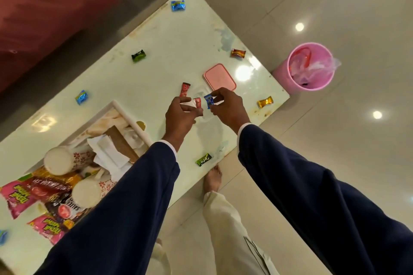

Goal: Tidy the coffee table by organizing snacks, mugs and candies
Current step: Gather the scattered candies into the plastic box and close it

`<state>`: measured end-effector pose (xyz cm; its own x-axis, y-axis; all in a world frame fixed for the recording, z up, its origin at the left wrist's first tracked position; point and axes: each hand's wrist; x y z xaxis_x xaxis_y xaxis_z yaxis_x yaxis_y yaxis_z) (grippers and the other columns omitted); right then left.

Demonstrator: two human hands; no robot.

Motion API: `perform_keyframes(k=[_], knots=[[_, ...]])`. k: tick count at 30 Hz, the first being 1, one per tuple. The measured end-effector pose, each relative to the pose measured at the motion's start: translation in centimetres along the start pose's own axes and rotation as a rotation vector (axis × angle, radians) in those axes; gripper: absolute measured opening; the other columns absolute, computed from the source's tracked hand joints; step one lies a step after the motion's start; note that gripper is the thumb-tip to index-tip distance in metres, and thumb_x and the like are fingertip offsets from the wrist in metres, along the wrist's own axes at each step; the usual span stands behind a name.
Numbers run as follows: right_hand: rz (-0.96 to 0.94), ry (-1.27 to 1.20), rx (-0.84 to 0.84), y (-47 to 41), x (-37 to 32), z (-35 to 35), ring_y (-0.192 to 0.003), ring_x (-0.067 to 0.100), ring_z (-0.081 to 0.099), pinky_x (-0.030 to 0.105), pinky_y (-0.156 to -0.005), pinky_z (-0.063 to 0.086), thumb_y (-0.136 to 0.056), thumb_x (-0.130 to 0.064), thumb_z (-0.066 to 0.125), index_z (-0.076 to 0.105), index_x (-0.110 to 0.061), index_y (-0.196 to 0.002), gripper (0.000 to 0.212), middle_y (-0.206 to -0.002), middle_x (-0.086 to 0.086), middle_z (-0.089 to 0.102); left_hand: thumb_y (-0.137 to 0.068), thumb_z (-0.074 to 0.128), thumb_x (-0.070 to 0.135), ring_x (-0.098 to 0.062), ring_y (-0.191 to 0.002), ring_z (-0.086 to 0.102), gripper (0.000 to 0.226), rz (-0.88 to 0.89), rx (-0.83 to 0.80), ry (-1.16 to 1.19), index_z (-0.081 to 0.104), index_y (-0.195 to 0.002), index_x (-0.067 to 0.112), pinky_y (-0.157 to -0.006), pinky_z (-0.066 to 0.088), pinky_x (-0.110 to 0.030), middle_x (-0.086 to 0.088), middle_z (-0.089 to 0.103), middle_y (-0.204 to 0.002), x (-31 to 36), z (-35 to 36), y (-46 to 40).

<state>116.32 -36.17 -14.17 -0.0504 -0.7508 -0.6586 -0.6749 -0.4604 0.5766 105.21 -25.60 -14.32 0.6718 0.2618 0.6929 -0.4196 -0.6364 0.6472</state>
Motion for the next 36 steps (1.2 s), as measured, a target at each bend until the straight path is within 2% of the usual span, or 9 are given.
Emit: perform_keyframes(k=[5,9,17,19,22,26,29,32,36], knots=[[-0.063,0.019,0.066,1.6,-0.6,0.0,-0.092,0.020,0.069,0.030,-0.084,0.058,-0.093,-0.004,0.060,0.067,-0.017,-0.114,0.025,-0.110,0.000,0.067,-0.095,0.067,0.017,-0.011,-0.100,0.066,0.027,0.089,0.000,-0.020,0.063,-0.121,0.024,-0.088,0.059,-0.038,0.008,0.068,-0.110,-1.5,-1.5,1.1],[-0.116,-0.023,-0.005,4.5,-2.7,2.4,-0.085,0.018,0.068,0.029,-0.080,0.055,-0.094,-0.004,0.054,0.069,-0.018,-0.100,0.020,-0.101,-0.001,0.070,-0.098,0.058,0.010,-0.017,-0.099,0.067,0.019,0.216,0.027,-0.068,0.068,-0.111,0.020,-0.076,0.047,-0.009,0.004,0.071,-0.111,-4.3,-4.8,3.9],[-0.370,-0.003,-0.333,11.8,-11.5,16.0,-0.065,0.004,0.064,0.015,-0.068,0.052,-0.090,-0.006,0.059,0.070,-0.019,-0.092,0.017,-0.086,-0.001,0.073,-0.093,0.053,0.007,-0.004,-0.087,0.060,0.024,0.385,0.371,-0.051,0.065,-0.111,0.018,-0.073,0.048,-0.015,0.000,0.058,-0.108,-12.3,-20.4,10.6],[-0.429,0.022,-0.418,14.0,-13.9,20.7,-0.064,-0.002,0.062,0.010,-0.067,0.047,-0.089,-0.004,0.060,0.068,-0.017,-0.089,0.016,-0.081,-0.005,0.071,-0.092,0.053,0.004,-0.014,-0.088,0.061,0.022,0.346,0.484,-0.045,0.063,-0.109,0.014,-0.076,0.050,-0.023,-0.003,0.057,-0.107,-15.2,-25.7,12.5],[-0.493,0.061,-0.515,17.2,-16.8,27.2,-0.072,-0.006,0.062,0.009,-0.072,0.047,-0.088,-0.001,0.061,0.069,-0.017,-0.090,0.017,-0.085,-0.008,0.071,-0.094,0.053,0.000,-0.011,-0.084,0.058,0.024,0.286,0.640,-0.043,0.062,-0.111,0.015,-0.073,0.043,-0.009,0.000,0.056,-0.107,-20.2,-32.9,15.0],[-0.564,0.115,-0.582,20.7,-19.4,36.1,-0.077,-0.003,0.065,0.012,-0.069,0.049,-0.088,-0.003,0.062,0.069,-0.023,-0.089,0.022,-0.088,-0.010,0.072,-0.093,0.055,-0.001,-0.008,-0.069,0.056,0.029,0.186,0.739,-0.055,0.063,-0.114,0.018,-0.064,0.042,-0.010,0.003,0.050,-0.105,-28.5,-40.8,17.8],[-0.564,0.176,-0.641,22.5,-20.4,42.1,-0.070,-0.007,0.064,0.009,-0.062,0.049,-0.090,0.000,0.061,0.070,-0.015,-0.093,0.018,-0.081,-0.014,0.069,-0.090,0.059,-0.002,0.004,-0.070,0.055,0.031,0.010,0.738,-0.022,0.060,-0.116,0.015,-0.072,0.047,-0.022,0.002,0.048,-0.113,-34.6,-44.6,18.2],[-0.573,0.263,-0.692,23.9,-21.3,47.5,-0.071,0.007,0.066,0.013,-0.063,0.049,-0.091,0.002,0.058,0.070,-0.010,-0.096,0.017,-0.083,-0.001,0.070,-0.088,0.064,0.003,-0.008,-0.071,0.056,0.037,-0.128,0.640,0.008,0.058,-0.121,0.016,-0.083,0.049,-0.034,0.001,0.049,-0.120,-39.2,-47.3,17.2],[-0.599,0.409,-0.699,24.0,-22.2,53.6,-0.075,0.019,0.069,0.018,-0.061,0.052,-0.090,-0.001,0.057,0.070,-0.010,-0.097,0.017,-0.090,0.005,0.071,-0.087,0.067,0.008,-0.028,-0.104,0.061,0.048,-0.129,0.545,0.004,0.056,-0.133,0.017,-0.094,0.052,-0.045,-0.005,0.046,-0.132,-43.1,-49.9,15.4]])
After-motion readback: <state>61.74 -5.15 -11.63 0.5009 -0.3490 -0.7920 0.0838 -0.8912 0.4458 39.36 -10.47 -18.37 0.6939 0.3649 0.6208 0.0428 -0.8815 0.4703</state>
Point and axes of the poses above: each hand's wrist, its own y-axis away from the middle knuckle, its own z-axis out of the palm, x = y × z
